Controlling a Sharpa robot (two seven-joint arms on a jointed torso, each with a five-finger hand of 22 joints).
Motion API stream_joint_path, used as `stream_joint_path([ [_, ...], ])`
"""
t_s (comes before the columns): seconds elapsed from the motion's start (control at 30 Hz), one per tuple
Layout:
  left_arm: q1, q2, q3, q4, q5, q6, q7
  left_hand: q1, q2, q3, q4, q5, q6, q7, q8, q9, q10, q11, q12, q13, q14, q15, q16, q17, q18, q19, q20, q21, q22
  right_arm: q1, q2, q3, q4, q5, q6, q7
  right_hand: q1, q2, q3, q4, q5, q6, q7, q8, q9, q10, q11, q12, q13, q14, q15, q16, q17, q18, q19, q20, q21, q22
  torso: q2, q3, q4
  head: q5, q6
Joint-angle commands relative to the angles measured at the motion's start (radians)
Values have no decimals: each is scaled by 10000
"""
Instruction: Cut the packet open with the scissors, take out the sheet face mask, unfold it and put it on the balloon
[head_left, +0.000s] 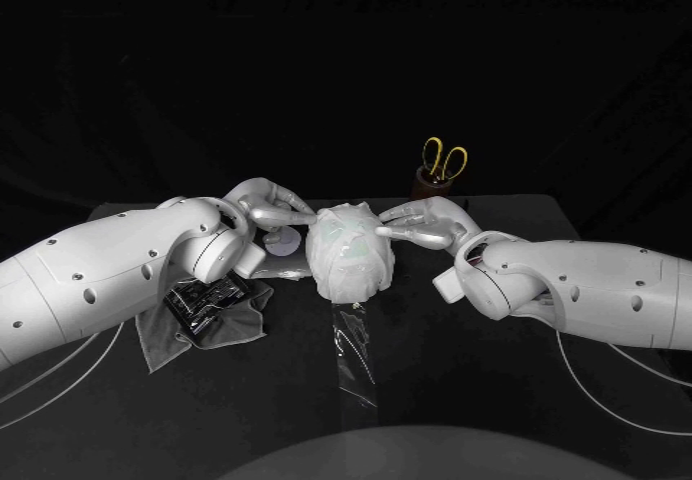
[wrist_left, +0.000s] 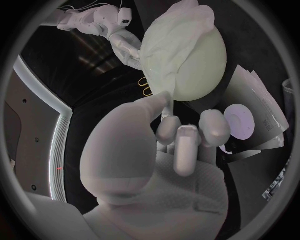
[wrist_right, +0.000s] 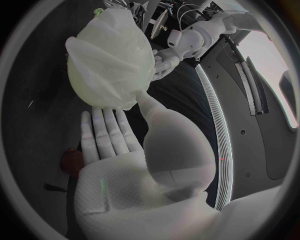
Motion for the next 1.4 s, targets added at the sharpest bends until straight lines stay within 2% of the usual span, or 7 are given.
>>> stream_joint_path([
  [0.03, 1, -19, 16, 25, 254, -121, 191, -148, -18, 176, -24, 41, -62, 70, 94, 503, 161, -45, 62, 23, 1039, -61, 37, 2628, -121, 58, -20, 47, -9, -14, 7, -1, 27, -111, 153, 65, 100, -28, -62, -11, -11, 84, 902, -38, -6, 75, -12, -50, -9, 41, -4, -44, -12, 32, -82, 7, -30, -8, -4, 0, 6, 6, 0],
  [0.5, -2, 3, 18, -111, -3, -234, -20, -267, -63, 365, -79, 41, -108, 72, 160, 614, 186, -43, 75, 77, 1038, -59, 36, 2623, -116, 49, -21, 42, -25, -18, 12, -1, 43, -123, 153, 58, 105, -27, -74, -12, -10, 86, 903, -40, -6, 76, -11, -52, -10, 40, -3, -55, -16, 30, -86, 8, -36, -16, -5, 4, 2, 39, 9],
  [0.83, 0, 257, 7, -547, -555, -302, 96, -303, -75, 416, -93, 40, -126, 72, 179, 649, 174, -42, 59, 54, 1037, -58, 36, 2622, -115, 48, -23, 41, -27, -22, 24, -1, 62, -137, 157, 53, 105, -27, -74, -12, -10, 86, 903, -40, -6, 76, -11, -52, -10, 40, -3, -55, -16, 30, -86, 8, -36, -16, -3, 1, -2, 49, 23],
  [1.1, 1, 425, -6, -905, -979, 135, -119, -311, -86, 432, -104, 40, -131, 72, 187, 662, 169, -43, 53, 44, 1039, -59, 37, 2628, -117, 53, -24, 45, -16, -25, 24, -1, 89, -148, 159, 48, 112, -24, -83, -14, -10, 89, 903, -42, -6, 76, -10, -54, -11, 38, -2, -66, -20, 29, -102, 8, -42, -29, 5, 3, -3, 41, 15],
  [1.4, 1, 444, -9, -1041, -1113, 596, -377, -317, -102, 461, -127, 41, -135, 73, 199, 681, 163, -44, 47, 39, 1039, -60, 37, 2628, -118, 54, -24, 45, -15, -26, 21, -1, 89, -150, 153, 43, 118, -21, -89, -16, -10, 90, 903, -44, -6, 76, -10, -56, -12, 37, -1, -73, -22, 28, -99, 8, -44, -31, 3, 0, 11, 8, 4],
])
